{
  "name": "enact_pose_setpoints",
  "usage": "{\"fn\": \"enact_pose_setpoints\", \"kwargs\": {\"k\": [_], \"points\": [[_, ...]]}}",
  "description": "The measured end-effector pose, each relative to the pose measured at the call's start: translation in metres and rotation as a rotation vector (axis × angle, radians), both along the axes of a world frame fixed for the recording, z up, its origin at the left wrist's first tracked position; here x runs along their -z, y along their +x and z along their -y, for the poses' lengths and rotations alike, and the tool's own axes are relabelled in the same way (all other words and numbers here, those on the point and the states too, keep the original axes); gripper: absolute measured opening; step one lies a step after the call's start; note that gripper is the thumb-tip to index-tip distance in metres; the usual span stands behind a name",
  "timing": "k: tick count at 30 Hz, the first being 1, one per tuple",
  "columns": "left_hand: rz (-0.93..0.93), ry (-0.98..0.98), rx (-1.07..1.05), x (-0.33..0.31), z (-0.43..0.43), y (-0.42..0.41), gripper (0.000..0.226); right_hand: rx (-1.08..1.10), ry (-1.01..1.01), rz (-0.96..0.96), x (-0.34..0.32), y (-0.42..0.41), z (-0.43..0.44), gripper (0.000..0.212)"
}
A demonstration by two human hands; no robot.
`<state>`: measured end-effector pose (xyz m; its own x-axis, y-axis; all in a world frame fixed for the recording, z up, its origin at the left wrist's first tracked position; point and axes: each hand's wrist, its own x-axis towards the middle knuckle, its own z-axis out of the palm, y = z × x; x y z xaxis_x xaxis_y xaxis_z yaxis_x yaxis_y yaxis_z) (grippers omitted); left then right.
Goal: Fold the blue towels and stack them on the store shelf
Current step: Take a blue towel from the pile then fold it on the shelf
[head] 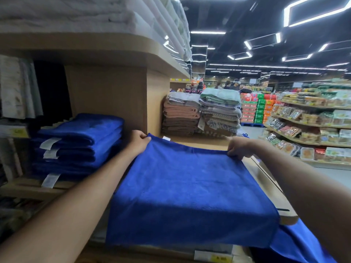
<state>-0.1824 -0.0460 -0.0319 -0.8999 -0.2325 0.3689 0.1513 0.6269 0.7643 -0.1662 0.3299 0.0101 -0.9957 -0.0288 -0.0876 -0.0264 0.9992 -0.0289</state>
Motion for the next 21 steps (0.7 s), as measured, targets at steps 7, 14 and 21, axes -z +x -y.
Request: {"fn": "enact_pose_setpoints", "kwargs": {"k": [7, 14, 21], "points": [[-0.195, 0.276, -0.008, -0.043, -0.006, 0.000, 0.013, -0.030, -0.084, -0.350, -0.044, 0.001, -0.003, 0.020], [-0.216, 0.422, 0.094, -0.063, -0.005, 0.014, 0.007, -0.040, -0.225, -0.571, -0.063, 0.019, -0.009, 0.025], [-0.131, 0.483, 0.246, -0.067, 0.005, 0.066, 0.009, -0.132, -0.294, -0.640, -0.059, 0.082, -0.018, 0.017]]}}
